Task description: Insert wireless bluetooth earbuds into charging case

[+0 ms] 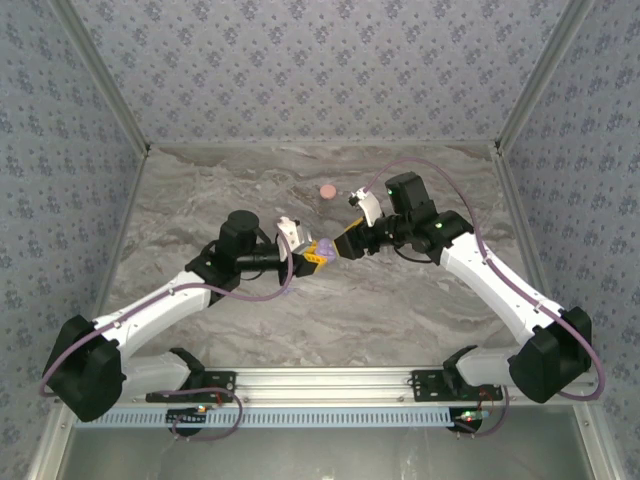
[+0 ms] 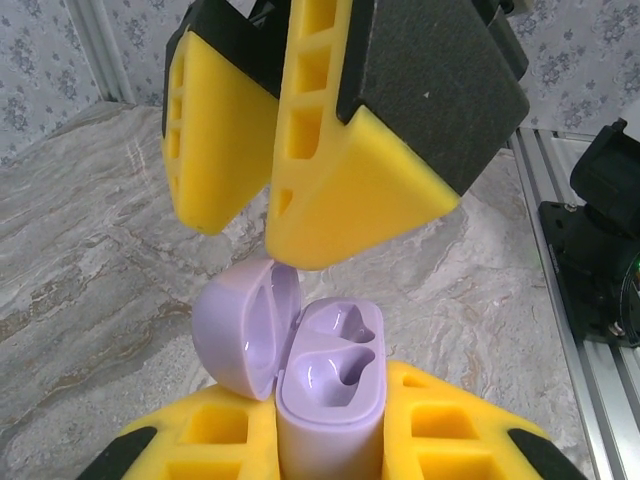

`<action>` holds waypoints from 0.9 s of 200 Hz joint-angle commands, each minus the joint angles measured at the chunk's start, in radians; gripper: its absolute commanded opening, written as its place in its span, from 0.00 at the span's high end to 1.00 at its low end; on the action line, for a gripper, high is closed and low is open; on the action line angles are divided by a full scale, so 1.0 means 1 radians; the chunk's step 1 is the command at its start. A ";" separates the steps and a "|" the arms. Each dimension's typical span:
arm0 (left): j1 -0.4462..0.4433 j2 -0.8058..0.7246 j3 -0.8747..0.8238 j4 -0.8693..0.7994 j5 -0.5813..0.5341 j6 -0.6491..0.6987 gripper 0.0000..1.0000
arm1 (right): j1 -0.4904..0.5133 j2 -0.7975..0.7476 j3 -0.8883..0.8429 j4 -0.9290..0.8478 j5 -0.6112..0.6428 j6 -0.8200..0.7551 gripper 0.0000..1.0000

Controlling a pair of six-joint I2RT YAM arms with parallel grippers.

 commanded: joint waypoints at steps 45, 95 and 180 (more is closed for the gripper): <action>-0.016 0.029 0.042 0.029 -0.049 -0.004 0.88 | -0.010 -0.039 0.024 -0.014 0.058 0.006 0.35; -0.014 0.033 0.049 0.026 -0.065 -0.014 0.88 | -0.008 -0.038 0.015 -0.019 0.024 -0.008 0.35; -0.011 0.020 0.054 0.045 0.009 -0.036 0.88 | 0.039 0.014 0.034 -0.057 -0.088 -0.075 0.37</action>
